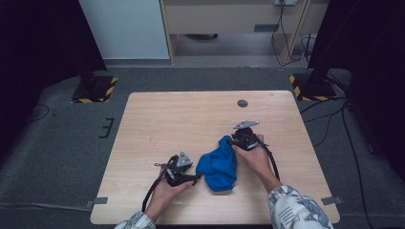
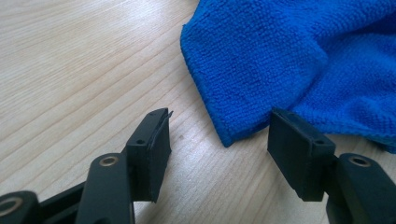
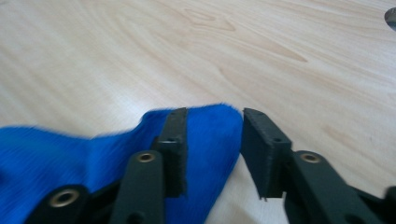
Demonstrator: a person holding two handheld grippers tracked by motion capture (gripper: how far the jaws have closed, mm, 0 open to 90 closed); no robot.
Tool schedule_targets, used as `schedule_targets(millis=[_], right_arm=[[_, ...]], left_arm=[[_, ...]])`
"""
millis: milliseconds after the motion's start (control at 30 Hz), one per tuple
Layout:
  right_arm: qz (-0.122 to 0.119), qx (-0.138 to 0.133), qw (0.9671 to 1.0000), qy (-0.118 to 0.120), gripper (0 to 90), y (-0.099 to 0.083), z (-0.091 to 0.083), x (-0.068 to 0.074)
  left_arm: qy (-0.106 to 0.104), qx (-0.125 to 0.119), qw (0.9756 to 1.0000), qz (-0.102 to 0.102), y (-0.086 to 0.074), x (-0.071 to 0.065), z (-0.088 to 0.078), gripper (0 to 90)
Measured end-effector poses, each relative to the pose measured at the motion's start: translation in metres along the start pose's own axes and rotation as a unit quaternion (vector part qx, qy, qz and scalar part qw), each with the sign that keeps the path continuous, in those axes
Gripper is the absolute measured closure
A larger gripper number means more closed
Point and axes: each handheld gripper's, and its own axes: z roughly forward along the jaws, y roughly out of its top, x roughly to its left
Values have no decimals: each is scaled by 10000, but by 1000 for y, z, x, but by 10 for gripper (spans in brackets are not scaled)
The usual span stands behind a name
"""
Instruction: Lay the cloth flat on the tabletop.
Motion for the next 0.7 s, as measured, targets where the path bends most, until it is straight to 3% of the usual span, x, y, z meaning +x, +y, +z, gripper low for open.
schedule_targets(millis=[67, 267, 433, 467, 700], right_arm=[[87, 71, 9999, -26, 554, 6, 13, -3], [26, 259, 9997, 8, 549, 9, 28, -4], [-15, 408, 9992, -22, 584, 6, 31, -6], [-25, 501, 9987, -20, 631, 5, 31, -8], [-17, 499, 9987, 87, 797, 3, 29, -13]], left_arm=[[-3, -64, 10000, -29, -2, 0, 0, 388], [6, -8, 9999, -105, 0, -1, 0, 394], [99, 62, 9999, 59, 3, -3, 3, 428], [86, 59, 9999, 41, 4, -3, 3, 448], [65, 89, 9999, -25, 5, -2, 2, 510]])
